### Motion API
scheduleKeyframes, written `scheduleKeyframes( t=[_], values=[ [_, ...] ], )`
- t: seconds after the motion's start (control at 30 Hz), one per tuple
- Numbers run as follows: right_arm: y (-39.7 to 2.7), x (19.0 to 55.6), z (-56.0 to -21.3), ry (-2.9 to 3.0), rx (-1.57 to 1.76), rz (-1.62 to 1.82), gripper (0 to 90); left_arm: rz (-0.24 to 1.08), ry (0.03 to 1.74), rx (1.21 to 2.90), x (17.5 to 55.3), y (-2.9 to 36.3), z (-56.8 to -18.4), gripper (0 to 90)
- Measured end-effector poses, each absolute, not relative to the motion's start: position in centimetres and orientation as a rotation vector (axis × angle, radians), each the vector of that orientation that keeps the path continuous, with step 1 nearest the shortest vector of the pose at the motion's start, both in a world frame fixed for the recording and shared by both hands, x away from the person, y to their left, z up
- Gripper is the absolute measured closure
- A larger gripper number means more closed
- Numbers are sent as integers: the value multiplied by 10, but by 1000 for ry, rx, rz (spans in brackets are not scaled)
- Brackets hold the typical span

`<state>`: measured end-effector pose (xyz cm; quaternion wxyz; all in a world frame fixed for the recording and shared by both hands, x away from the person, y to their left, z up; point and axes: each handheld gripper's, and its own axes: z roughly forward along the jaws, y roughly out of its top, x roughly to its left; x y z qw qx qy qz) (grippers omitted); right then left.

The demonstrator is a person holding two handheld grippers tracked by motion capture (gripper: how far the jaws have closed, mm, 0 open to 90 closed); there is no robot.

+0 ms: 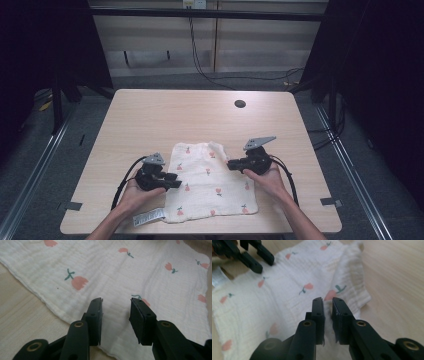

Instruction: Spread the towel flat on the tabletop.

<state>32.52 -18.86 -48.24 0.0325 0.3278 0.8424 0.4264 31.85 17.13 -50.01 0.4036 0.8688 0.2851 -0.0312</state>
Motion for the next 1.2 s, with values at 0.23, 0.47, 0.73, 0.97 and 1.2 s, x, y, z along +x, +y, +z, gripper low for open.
scheduleKeyframes(
  t=[0.23, 0.47, 0.73, 0.97, 1.2],
  values=[
    [-182, 322, -488, 2661, 968, 1306, 740, -86, 721, 2191, 319, 172, -500, 619],
    [-186, 337, -483, 2521, 1057, 1298, 652, -83, 721, 2193, 319, 171, -500, 614],
    [-179, 357, -498, 2525, 1074, 1272, 774, -81, 713, 2195, 319, 171, -500, 615],
    [-188, 358, -488, 2466, 1097, 1313, 892, -81, 713, 2191, 318, 172, -500, 612],
    [-235, 374, -480, 2331, 1248, 1274, 893, -90, 699, 2193, 319, 172, -501, 603]
  ],
)
